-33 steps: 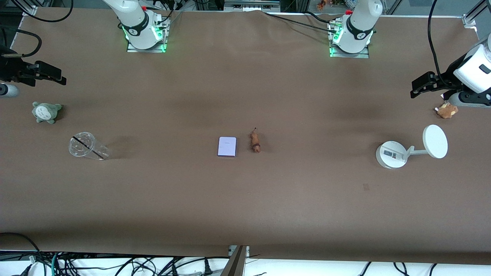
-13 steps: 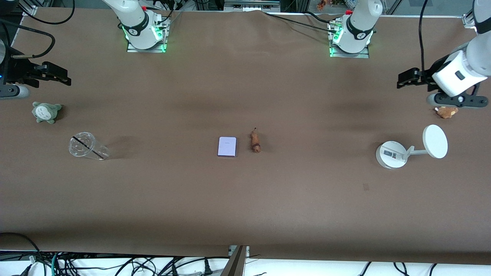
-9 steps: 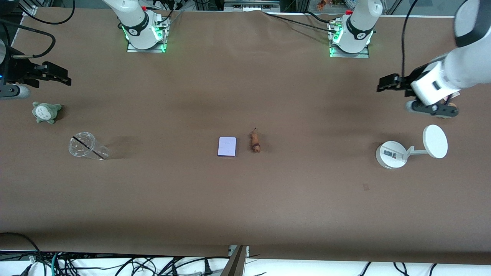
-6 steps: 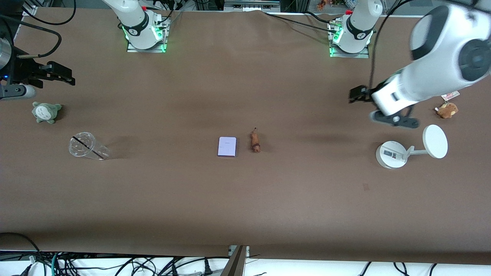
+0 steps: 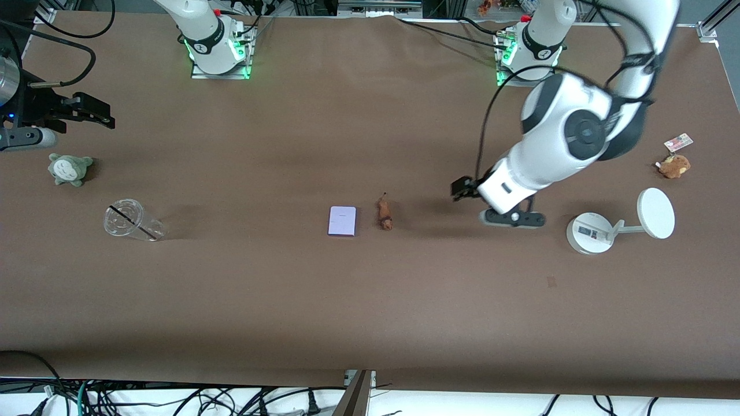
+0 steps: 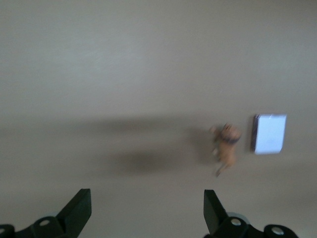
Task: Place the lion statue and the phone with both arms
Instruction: 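Lower the left gripper and close it on the lion statue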
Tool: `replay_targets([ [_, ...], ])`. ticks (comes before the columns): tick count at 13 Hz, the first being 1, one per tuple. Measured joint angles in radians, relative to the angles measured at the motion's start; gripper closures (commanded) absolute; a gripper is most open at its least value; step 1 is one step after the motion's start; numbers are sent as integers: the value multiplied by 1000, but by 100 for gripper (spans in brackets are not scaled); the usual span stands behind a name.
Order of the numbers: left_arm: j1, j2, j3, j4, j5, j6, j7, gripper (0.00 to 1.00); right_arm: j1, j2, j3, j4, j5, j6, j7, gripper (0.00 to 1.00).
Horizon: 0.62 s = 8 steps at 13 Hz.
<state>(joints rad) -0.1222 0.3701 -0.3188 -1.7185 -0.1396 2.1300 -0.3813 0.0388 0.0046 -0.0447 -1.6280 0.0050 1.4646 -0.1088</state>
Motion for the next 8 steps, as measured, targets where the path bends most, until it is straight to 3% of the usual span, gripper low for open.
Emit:
replay_targets([
  [3, -108, 124, 0, -2, 9, 231, -141, 0, 0, 0, 0, 1, 0, 0, 0, 0],
  [8, -202, 245, 1, 0, 316, 399, -465, 0, 0, 0, -6, 1, -1, -1, 0, 0],
])
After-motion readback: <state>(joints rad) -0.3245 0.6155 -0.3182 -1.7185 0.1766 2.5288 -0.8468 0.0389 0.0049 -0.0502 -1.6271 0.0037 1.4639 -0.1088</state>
